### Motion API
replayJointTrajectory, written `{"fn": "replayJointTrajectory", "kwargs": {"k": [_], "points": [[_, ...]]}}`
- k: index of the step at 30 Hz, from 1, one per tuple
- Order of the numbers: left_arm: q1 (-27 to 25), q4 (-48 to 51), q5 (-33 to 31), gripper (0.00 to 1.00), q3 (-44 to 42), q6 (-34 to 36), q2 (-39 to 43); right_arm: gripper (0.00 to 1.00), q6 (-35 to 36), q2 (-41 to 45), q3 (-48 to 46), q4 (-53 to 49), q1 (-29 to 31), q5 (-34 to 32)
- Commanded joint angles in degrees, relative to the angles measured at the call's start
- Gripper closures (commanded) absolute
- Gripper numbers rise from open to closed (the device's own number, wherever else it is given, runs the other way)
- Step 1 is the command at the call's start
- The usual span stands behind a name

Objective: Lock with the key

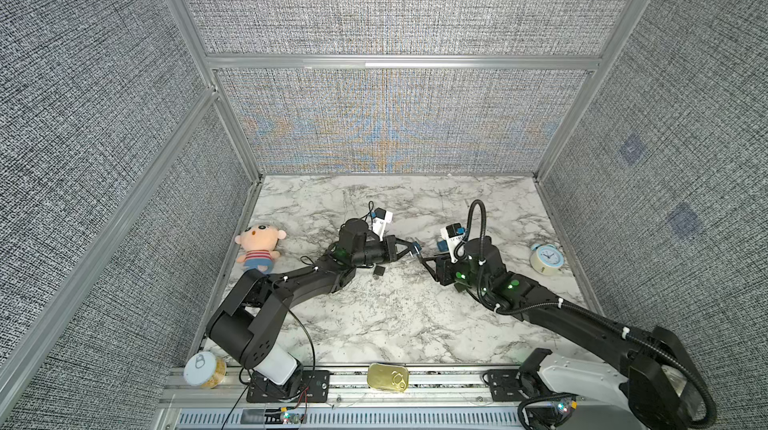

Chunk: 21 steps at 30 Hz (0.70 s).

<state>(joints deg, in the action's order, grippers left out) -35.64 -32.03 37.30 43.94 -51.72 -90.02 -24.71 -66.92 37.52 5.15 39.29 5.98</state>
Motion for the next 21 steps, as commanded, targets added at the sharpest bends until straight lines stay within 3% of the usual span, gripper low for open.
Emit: {"fn": "replayJointTrajectory", "kwargs": {"k": [1,8,17,21], "points": [[-0.22,-2.51,-0.38,1.0,0.64,-0.47,0.5,0.52,1.28,-1.23,0.99,2.41,0.57,-0.12],[-0.4,-2.07,-0.14,1.0,1.21,-0.37,0.98,0.55,2.72,-3.13,2.64,1.86,0.92,-2.36],[-0.4,-2.62,0.14,1.0,1.3,-0.91,1.4,0.7,3.4,-4.24,3.42,1.45,0.88,-4.3],[-0.4,-2.6,0.23,1.0,1.34,-0.92,1.6,0.72,3.41,-4.71,3.57,1.27,0.96,-4.66]]}}
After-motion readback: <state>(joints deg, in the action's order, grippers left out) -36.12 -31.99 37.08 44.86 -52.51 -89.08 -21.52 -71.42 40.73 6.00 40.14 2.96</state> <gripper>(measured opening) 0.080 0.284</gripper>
